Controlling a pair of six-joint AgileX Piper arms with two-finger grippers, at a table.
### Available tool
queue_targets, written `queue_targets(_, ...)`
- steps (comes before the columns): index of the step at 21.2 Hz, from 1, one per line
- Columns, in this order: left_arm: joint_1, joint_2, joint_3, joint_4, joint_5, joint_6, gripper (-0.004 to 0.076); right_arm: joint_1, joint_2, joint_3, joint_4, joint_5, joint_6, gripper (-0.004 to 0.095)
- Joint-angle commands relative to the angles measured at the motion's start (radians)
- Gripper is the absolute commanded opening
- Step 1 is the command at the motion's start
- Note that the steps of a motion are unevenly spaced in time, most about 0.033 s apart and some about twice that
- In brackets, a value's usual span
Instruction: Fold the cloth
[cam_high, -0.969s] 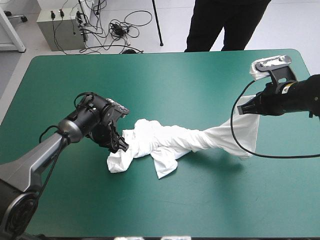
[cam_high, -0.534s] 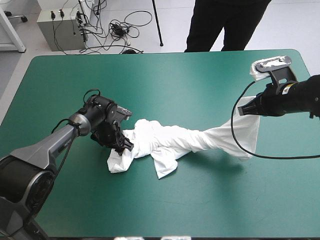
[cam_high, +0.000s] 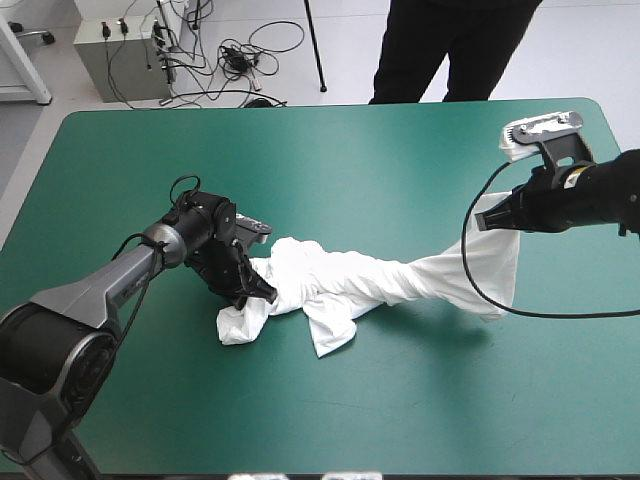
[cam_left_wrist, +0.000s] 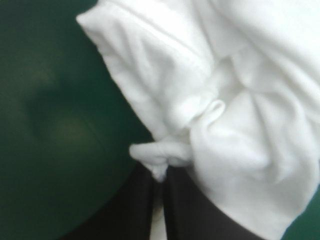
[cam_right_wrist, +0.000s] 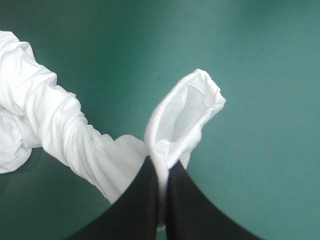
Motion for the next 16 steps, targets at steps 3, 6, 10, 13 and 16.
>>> queue_targets(3, -0.010, -0.095, -0.043, 0.041, 0.005, -0.016, -0.0009, 0.001, -0.030, -0.035, 0.009, -0.054, -0.012, -0.0017)
queue_targets(6, -0.010, -0.244, -0.194, 0.066, 0.086, -0.016, -0.0009, 0.001, -0.030, -0.058, 0.005, -0.071, -0.012, -0.0017)
queue_targets(10, -0.010, -0.411, -0.471, 0.043, 0.142, -0.045, -0.0009, 0.001, -0.030, -0.169, 0.008, -0.079, 0.003, -0.0017)
queue_targets(13, -0.010, -0.498, -0.590, 0.014, 0.159, -0.047, -0.0009, 0.001, -0.030, -0.258, 0.036, -0.043, 0.010, -0.0017)
queue_targets(16, -0.012, -0.571, -0.607, 0.014, 0.164, -0.058, -0.0009, 0.001, -0.045, -0.308, 0.106, -0.033, 0.010, -0.0017)
